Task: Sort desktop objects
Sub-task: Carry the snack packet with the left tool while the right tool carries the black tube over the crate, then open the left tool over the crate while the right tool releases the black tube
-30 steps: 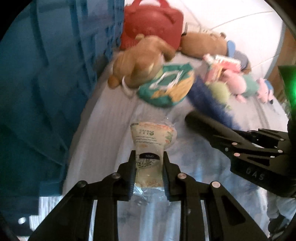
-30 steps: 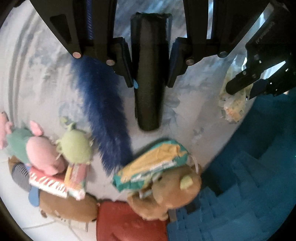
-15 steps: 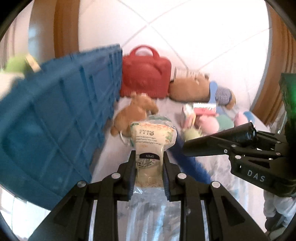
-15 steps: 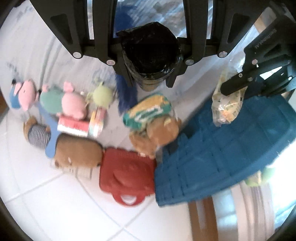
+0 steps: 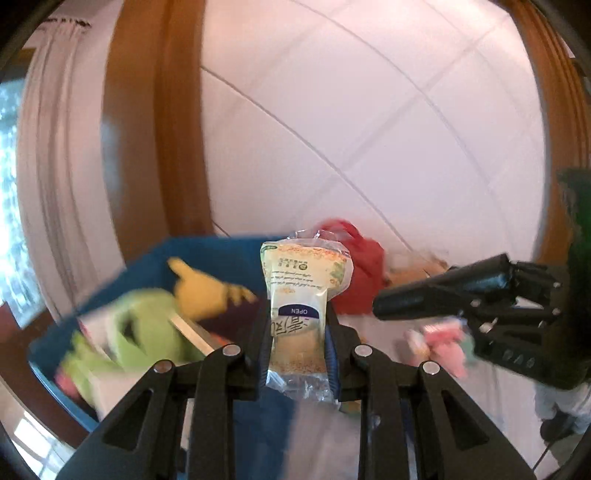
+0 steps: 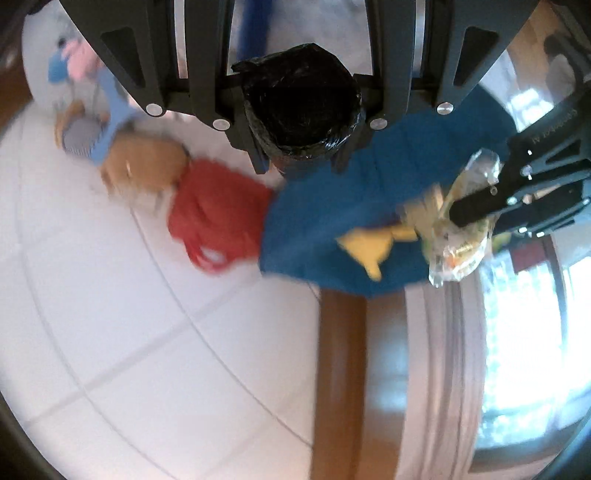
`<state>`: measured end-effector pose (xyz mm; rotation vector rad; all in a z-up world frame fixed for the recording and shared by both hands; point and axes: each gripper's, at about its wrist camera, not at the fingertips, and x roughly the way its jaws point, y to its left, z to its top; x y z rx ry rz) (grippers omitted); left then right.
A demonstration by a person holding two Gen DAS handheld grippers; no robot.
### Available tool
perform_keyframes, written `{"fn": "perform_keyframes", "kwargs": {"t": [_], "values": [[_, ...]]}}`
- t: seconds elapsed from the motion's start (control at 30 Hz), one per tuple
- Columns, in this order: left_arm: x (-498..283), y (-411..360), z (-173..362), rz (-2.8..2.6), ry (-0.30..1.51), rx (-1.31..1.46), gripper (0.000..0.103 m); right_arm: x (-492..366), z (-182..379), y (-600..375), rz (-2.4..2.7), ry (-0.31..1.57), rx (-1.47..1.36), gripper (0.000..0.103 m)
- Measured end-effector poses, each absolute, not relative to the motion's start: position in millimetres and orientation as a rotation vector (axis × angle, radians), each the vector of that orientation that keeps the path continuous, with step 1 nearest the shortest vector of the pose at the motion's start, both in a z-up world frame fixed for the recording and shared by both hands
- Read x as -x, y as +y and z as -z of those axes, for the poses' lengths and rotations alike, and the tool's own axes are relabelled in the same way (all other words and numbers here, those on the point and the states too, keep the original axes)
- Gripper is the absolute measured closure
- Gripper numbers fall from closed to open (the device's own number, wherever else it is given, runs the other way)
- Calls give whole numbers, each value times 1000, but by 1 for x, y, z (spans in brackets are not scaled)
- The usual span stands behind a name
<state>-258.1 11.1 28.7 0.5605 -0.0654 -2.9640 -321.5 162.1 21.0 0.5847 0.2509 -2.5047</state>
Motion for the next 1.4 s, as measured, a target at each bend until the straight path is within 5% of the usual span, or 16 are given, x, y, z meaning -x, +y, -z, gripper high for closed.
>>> {"fn": "perform_keyframes", "kwargs": {"t": [0.23,0.47,0.57,0.6,0.63,0.7,0.73,0.83,0.9,1.4], "values": [[275,-114,-66,2807,-69,-539,79,357,-73,48,2372,201,-453,69],[304,-234,-24,2609,26,-766,78,404,-6,-55,2340,240,-677,69],[308,-257,-1,2580,68,-842,63,416,35,-81,2320,298,-812,69],[310,-263,6,2574,75,-860,50,417,45,-86,2315,310,-849,68],[310,-264,11,2577,77,-868,35,418,52,-88,2315,315,-868,64],[310,-264,19,2589,84,-877,24,418,59,-88,2331,319,-876,56],[307,-264,22,2594,88,-879,24,417,61,-85,2352,320,-877,50],[298,-265,25,2613,107,-878,24,414,59,-73,2427,298,-852,7],[290,-262,27,2631,120,-870,24,411,52,-63,2429,259,-825,0],[196,-202,35,2710,156,-744,24,314,38,15,2487,130,-723,0]]}}
